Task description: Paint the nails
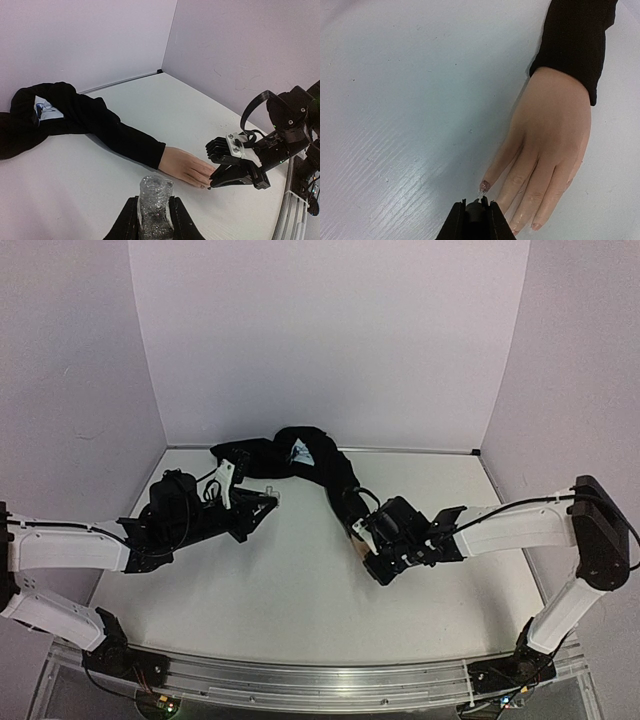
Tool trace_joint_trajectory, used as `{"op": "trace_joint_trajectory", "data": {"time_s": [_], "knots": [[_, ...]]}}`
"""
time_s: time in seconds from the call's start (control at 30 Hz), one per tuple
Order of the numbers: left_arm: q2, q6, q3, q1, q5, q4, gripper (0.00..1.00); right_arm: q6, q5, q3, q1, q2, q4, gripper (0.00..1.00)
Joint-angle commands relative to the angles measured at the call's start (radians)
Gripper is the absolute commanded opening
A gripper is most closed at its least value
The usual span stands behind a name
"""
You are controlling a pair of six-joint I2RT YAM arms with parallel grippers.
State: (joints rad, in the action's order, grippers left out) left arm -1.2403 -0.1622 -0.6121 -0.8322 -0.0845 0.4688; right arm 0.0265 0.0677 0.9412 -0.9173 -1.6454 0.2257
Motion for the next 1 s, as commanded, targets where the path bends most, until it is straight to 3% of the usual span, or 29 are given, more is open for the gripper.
{"op": "trace_joint_trajectory", "data": {"time_s": [0.0,0.97], "knots": [[0.015,-0.004,0.003,-0.002,-0.010,0.024,0.00,0.006,0.028,0.045,-0.004,-0.022,-0.031,0.00],[0.025,0.003,0.012,-0.003,0.000,0.023,0.00,0.009,0.060,0.062,-0.002,-0.061,-0.043,0.00]]}}
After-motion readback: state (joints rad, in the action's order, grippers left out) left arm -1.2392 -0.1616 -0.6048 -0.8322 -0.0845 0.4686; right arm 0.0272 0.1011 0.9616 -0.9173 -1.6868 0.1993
